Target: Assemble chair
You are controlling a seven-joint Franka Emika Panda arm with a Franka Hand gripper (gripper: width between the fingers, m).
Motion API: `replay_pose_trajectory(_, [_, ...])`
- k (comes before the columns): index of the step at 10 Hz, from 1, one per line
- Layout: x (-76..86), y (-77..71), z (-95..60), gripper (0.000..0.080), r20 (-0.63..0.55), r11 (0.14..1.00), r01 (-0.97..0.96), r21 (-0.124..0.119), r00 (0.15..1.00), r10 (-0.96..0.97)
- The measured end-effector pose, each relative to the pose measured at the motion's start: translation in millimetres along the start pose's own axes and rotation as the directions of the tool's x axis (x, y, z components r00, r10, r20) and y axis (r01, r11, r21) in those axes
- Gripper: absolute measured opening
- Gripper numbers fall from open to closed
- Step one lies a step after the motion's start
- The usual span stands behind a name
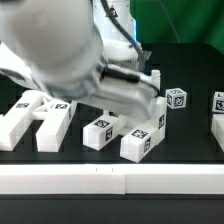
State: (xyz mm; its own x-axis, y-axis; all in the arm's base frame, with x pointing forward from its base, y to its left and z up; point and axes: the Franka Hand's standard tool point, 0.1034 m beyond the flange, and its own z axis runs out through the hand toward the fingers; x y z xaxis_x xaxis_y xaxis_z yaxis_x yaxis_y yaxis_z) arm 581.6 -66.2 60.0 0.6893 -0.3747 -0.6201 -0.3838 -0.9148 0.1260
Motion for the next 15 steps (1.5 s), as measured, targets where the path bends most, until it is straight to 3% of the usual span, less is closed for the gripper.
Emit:
replay_pose_trajectory(5, [16.8,-15.7,-12.5,0.0649,-0.353,0.998,0.019,0.066,0.936,0.005])
replay_pose_trajectory(6, [13.8,-14.6,-13.5,0.0649,-0.41,0.995,0.083,0.049,0.91,-0.056])
replay_pose_trajectory(7, [6.7,-2.7,-15.1,0.0649,-0.413,0.99,0.141,0.029,0.903,-0.117])
replay_pose_trajectory(9, [7.2,22.3,-23.8,0.0649,-0.425,0.985,0.172,0.023,0.893,-0.146])
replay_pose_trajectory(10, [7.3,31.7,-19.5,0.0649,-0.42,0.987,0.157,0.03,0.898,-0.131])
replay_pose_trajectory(13, [11.7,29.0,-21.6,0.0649,-0.449,0.987,0.156,0.028,0.884,-0.127])
replay_pose_trajectory(14, [20.4,30.5,-27.1,0.0649,-0.527,0.981,0.193,-0.002,0.834,-0.165])
replay_pose_trajectory(15, [23.9,40.2,-25.9,0.0649,-0.612,0.97,0.238,-0.055,0.759,-0.221])
